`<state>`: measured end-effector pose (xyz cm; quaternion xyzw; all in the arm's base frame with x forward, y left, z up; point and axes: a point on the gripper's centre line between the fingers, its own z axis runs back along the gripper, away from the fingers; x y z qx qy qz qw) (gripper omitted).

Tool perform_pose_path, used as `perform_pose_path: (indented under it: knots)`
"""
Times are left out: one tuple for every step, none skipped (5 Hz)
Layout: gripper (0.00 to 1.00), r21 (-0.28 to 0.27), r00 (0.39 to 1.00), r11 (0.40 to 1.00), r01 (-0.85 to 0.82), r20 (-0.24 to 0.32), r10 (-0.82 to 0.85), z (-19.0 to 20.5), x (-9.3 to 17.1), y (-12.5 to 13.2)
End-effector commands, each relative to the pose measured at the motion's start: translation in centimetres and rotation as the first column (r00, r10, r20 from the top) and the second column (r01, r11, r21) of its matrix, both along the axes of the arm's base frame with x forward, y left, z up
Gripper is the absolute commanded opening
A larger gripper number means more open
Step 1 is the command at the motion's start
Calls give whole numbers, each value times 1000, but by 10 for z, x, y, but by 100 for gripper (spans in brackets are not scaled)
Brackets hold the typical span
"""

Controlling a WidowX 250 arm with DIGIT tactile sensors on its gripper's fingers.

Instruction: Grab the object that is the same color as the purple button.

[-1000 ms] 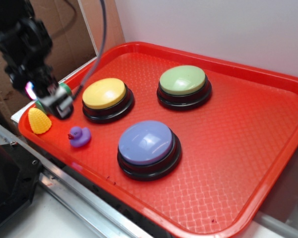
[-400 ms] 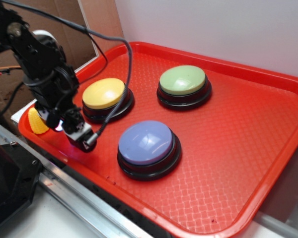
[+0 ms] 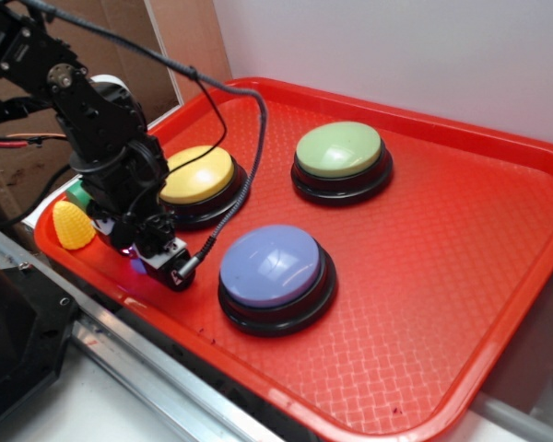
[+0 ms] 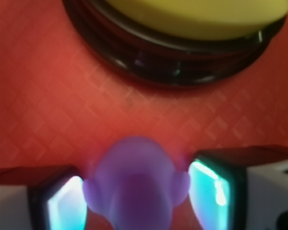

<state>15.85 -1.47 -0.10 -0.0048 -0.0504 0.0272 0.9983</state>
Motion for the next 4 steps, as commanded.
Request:
perform_pose_path:
  knots:
    - [0,-21,996,997,-68,-63,66,35,1,-2]
    - [0,-62,995,997,-43,-97,37,80,12,-12]
    - [0,-98,996,995,-12,-91,3,127,30,-21]
    - [0,-136,999,990,32,9,-31,180,42,-32]
